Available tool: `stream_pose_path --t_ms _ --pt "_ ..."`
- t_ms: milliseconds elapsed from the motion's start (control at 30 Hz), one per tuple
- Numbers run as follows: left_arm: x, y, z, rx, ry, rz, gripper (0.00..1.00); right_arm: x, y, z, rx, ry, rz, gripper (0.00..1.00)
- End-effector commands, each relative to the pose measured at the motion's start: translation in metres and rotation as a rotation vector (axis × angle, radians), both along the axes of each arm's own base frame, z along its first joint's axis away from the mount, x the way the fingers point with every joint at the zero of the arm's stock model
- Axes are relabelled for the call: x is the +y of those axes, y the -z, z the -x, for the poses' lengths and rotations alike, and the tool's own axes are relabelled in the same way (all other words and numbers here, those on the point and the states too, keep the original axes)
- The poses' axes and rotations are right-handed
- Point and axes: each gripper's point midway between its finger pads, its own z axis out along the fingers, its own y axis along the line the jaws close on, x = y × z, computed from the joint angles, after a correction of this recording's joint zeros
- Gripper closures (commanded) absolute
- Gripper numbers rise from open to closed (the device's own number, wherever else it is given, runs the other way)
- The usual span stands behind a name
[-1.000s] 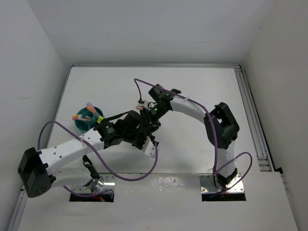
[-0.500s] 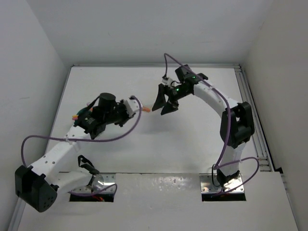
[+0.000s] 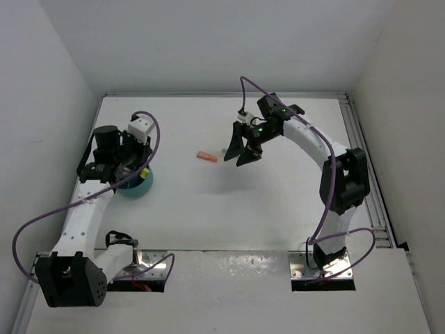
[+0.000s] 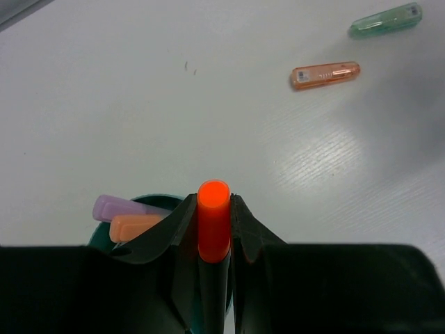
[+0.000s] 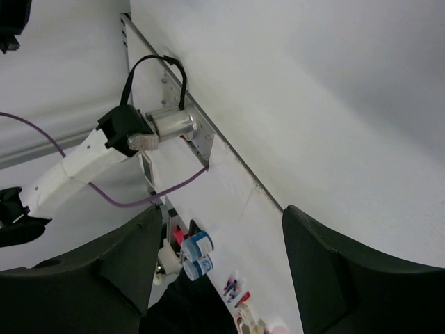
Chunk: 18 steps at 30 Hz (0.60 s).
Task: Sort the stationery into containers
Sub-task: Place the stationery into the container
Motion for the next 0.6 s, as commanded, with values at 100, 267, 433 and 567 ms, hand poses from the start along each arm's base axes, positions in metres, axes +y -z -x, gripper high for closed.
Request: stream_pose_path --t_ms 100,267,433,567 --pt "0.006 0.007 -0.006 -0.015 0.070 0.045 1.00 -0.003 -0.007 -0.003 -0.030 -0.024 0.002 0.32" --pt "0.009 0.025 -0.003 -0.010 0.113 0.045 1.00 -0.003 -0.006 -0.002 -0.029 -0.027 -0.002 0.32" --pt "0.019 0.042 0.002 -0.032 0.136 0.050 1.00 -0.003 -0.006 0.001 -0.011 -0.036 -0.011 0.32" --pt "0.024 0.047 0.003 -0.037 0.148 0.064 1.00 -0.002 -0.007 0.003 -0.013 -0.042 -0.016 0.33"
